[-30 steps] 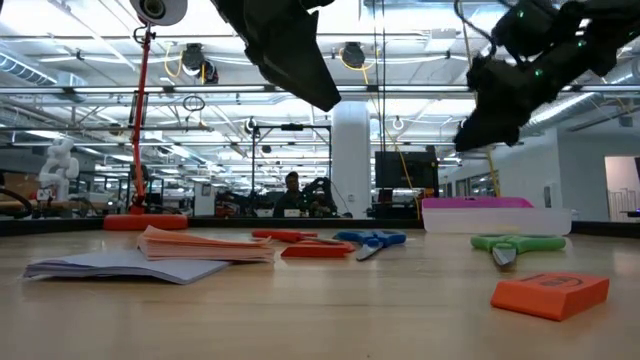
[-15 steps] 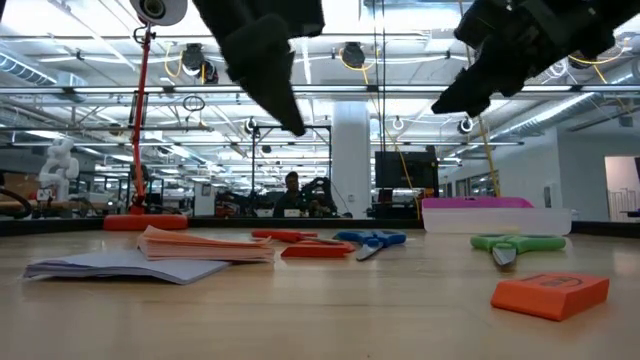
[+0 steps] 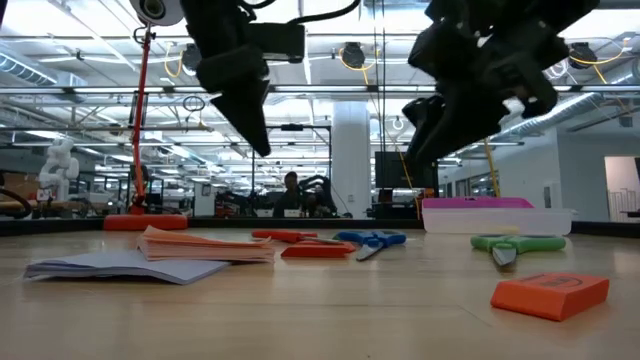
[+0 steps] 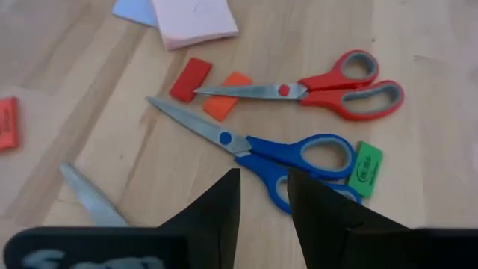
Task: Pack school essentials
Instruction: Put the blue scissors into the supply box
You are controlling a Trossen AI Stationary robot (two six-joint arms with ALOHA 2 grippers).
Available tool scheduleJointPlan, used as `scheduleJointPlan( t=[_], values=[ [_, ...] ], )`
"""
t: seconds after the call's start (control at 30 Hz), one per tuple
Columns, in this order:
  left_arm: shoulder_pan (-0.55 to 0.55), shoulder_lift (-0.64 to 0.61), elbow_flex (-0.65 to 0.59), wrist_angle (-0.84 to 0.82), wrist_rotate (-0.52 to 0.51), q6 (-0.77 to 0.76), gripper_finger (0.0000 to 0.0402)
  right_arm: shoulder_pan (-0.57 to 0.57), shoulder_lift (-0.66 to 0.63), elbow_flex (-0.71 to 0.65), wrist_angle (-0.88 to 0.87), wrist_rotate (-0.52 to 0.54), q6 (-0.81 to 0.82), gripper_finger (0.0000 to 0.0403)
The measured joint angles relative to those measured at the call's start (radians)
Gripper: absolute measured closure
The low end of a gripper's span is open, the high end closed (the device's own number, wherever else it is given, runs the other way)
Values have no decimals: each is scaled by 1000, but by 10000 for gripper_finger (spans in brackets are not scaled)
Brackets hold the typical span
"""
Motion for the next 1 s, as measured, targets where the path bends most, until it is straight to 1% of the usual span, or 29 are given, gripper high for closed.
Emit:
scheduleJointPlan(
  t=[0.1, 0.33, 0.43, 0.63, 0.73, 0.8, 1.0],
  values=[
    [0, 0, -3, -42, -20, -22, 163, 0, 53, 18, -4, 21, -25, 304],
    [8, 0, -74, -18, -34, -32, 163, 11, 135, 23, 34, 29, -59, 304],
    [13, 0, -95, -9, -34, -36, 163, 17, 155, 23, 53, 54, -66, 295],
    [13, -26, -151, 144, -33, 24, 163, 18, 224, 23, 151, 52, -70, 257],
    [18, -36, -172, 181, -26, 45, 163, 18, 267, 23, 167, 56, -77, 243],
    [22, -50, -189, 196, -25, 46, 163, 14, 286, 22, 167, 75, -83, 240],
    [34, -88, -223, 258, -24, 62, 163, -10, 294, 23, 175, 77, -94, 245]
  ],
)
